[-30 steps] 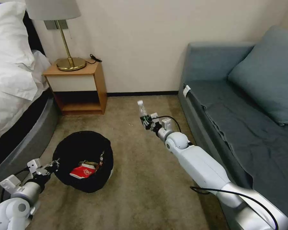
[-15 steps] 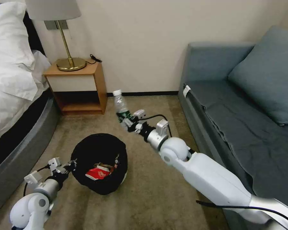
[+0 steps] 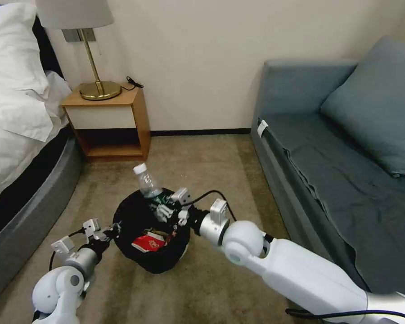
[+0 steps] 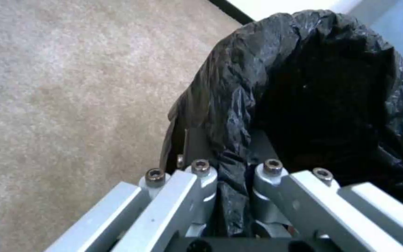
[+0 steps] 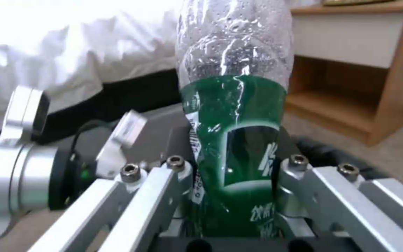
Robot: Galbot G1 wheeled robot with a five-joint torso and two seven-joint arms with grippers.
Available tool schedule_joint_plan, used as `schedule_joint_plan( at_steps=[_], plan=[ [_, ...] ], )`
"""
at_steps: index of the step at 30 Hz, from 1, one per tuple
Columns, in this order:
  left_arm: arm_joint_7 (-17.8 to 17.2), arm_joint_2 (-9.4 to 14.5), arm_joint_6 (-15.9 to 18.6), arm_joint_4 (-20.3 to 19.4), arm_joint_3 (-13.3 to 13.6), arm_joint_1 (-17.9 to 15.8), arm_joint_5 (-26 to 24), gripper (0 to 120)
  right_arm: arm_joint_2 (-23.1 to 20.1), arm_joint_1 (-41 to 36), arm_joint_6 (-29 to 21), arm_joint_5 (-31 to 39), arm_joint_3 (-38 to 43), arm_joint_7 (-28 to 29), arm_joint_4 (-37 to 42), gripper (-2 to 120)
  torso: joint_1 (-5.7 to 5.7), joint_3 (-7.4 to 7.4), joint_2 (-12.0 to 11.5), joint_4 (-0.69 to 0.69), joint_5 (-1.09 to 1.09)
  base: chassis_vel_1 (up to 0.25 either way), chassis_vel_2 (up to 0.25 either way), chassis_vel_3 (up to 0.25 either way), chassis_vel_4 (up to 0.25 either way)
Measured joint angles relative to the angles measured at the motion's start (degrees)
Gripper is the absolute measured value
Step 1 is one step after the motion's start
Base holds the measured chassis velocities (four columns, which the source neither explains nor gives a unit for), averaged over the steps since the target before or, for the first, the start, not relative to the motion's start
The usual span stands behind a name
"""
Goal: Pick up the trash bin, then pick up the garbage on the floor and place it into the trash bin.
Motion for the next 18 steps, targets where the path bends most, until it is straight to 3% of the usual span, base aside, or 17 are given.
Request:
schedule_joint_plan(
  at_steps=[9, 18],
  plan=[
    [0.54, 0.27, 0.20, -1.06, -0.43, 0.79, -0.73, 4, 0.62, 0.69, -0.35, -2.56, -1.75, -1.91, -2.54, 20, 0.00, 0.00, 0.00, 0.01, 0.00, 0.000, 0.000, 0.000, 0.000],
    [1.14, 0.66, 0.51, -1.68, -0.88, 1.48, -1.32, 4, -0.41, 1.10, -0.64, -3.32, -1.80, -2.21, -3.20, 51, 0.00, 0.00, 0.00, 0.00, 0.00, 0.000, 0.000, 0.000, 0.000]
  ],
)
